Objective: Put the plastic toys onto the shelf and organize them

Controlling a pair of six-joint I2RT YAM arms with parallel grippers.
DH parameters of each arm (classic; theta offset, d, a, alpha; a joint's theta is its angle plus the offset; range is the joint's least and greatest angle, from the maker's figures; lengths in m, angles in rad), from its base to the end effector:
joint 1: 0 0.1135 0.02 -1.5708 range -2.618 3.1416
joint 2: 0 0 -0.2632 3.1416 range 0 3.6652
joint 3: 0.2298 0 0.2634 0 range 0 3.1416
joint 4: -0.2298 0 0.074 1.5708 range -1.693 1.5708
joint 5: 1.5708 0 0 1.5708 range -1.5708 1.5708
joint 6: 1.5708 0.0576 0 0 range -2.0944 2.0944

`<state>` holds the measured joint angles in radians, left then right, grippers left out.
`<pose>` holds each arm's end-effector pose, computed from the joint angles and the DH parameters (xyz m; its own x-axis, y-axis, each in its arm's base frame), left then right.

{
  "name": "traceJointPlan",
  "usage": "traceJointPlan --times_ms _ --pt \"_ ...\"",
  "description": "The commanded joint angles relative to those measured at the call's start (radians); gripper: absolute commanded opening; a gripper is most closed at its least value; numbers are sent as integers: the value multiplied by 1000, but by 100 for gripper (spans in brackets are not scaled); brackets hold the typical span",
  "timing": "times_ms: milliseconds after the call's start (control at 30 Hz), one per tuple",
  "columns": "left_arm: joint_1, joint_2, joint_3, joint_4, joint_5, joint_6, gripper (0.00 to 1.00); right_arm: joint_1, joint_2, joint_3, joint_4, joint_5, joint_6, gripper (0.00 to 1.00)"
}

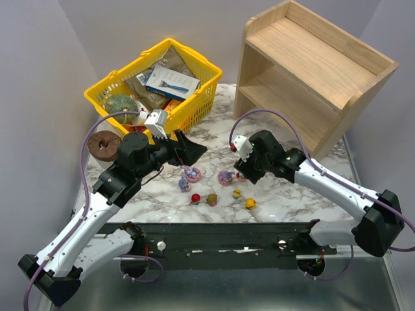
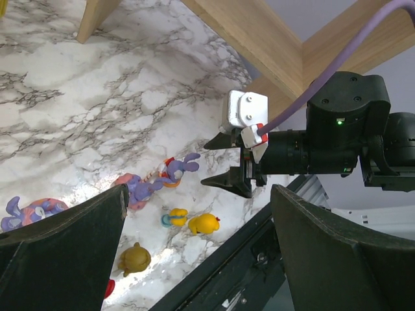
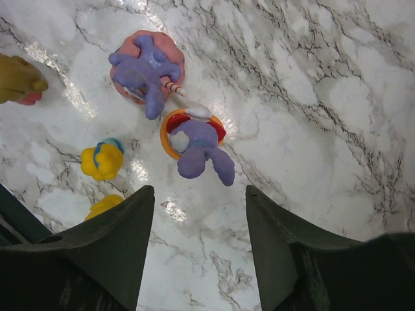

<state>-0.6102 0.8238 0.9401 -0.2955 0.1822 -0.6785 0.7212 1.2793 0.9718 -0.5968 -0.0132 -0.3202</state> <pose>0.1723 -0.1332 0.3727 -0.5591 -0.3622 -0.7458 0.4608 0.6120 -0.6427 0.2160 0.1909 0.2417 -0.3506 -0.7273 -0.5901 -0.8183 0.5443 -0.1847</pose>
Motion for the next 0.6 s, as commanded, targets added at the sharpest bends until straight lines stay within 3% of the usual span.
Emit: traceJointPlan --times_ms 0,333,533,567 --pt "-3 -14 -7 -19 -33 4 99 7 8 -21 75 1 -52 66" --pt "-3 -23 -9 -31 -50 0 99 7 77 -18 124 7 -59 60" --pt "-3 -20 -8 -36 -59 0 99 7 100 -5 124 7 -42 49" --pt "-3 -20 -6 -37 -59 0 99 7 103 -4 124 9 -37 43"
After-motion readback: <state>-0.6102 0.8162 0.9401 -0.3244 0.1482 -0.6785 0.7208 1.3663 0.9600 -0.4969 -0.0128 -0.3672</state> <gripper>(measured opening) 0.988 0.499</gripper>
